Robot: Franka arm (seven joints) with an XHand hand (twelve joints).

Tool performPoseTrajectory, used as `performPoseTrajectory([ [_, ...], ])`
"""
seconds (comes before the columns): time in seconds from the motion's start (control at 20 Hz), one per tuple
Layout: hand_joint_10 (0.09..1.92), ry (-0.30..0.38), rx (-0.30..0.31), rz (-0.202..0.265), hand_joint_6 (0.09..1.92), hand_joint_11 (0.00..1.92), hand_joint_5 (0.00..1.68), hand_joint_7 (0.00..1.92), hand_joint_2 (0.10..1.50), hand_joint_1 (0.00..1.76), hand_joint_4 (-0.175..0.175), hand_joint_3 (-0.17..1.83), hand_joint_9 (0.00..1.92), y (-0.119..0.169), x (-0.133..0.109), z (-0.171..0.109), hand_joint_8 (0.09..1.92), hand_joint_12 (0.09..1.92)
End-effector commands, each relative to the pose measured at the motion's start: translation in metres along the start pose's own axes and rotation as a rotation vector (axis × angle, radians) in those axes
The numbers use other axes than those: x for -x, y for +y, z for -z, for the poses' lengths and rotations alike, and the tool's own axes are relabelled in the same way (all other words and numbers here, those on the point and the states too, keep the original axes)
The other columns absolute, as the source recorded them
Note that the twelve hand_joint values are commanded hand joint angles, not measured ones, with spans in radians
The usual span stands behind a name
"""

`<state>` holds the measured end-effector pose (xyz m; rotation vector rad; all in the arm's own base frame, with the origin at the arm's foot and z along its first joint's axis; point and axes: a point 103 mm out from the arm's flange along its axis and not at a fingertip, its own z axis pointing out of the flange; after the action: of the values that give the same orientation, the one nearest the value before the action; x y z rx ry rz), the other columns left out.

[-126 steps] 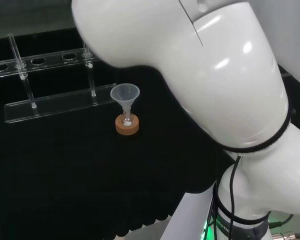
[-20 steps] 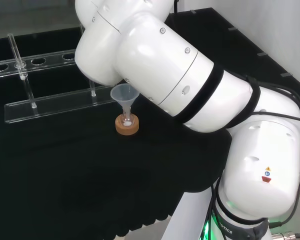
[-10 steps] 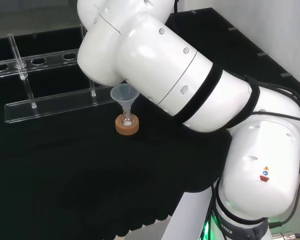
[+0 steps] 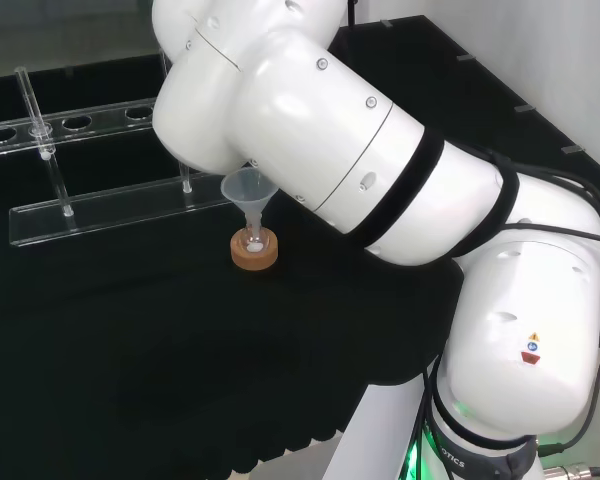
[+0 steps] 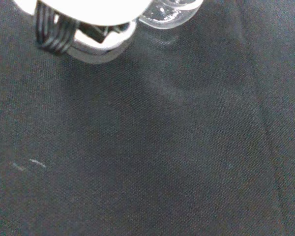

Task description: Put the weighing funnel back on the table.

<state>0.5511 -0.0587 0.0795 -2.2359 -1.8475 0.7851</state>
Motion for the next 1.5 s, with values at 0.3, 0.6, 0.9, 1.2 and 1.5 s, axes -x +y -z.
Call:
performPoseTrajectory([
  [0.3, 0.14, 0.041, -0.062, -0.002, 0.74, 0.62, 0.81, 0.35, 0.7, 0.97, 0.038, 0.45, 0.87, -0.004, -0.001, 0.002, 0.7, 1.13],
  [0.6, 0.49, 0.023, -0.096, -0.002, 0.35, 0.3, 0.38, 0.11, 0.6, 0.87, -0.027, 0.54, 0.48, -0.01, 0.0, 0.003, 0.69, 1.32],
  [0.9, 0.66, 0.044, -0.067, -0.003, 0.17, 0.25, 0.32, 0.03, 0.58, 0.82, -0.036, 0.52, 0.34, -0.03, 0.006, 0.019, 0.66, 1.34],
  [1.2, 0.67, 0.065, 0.002, -0.009, 0.14, 0.24, 0.31, 0.01, 0.58, 0.79, -0.038, 0.51, 0.32, -0.073, 0.022, 0.058, 0.65, 1.34],
  [1.5, 0.68, 0.089, 0.03, -0.014, 0.12, 0.23, 0.3, 0.03, 0.58, 0.77, -0.039, 0.49, 0.32, -0.115, 0.031, 0.079, 0.66, 1.35],
])
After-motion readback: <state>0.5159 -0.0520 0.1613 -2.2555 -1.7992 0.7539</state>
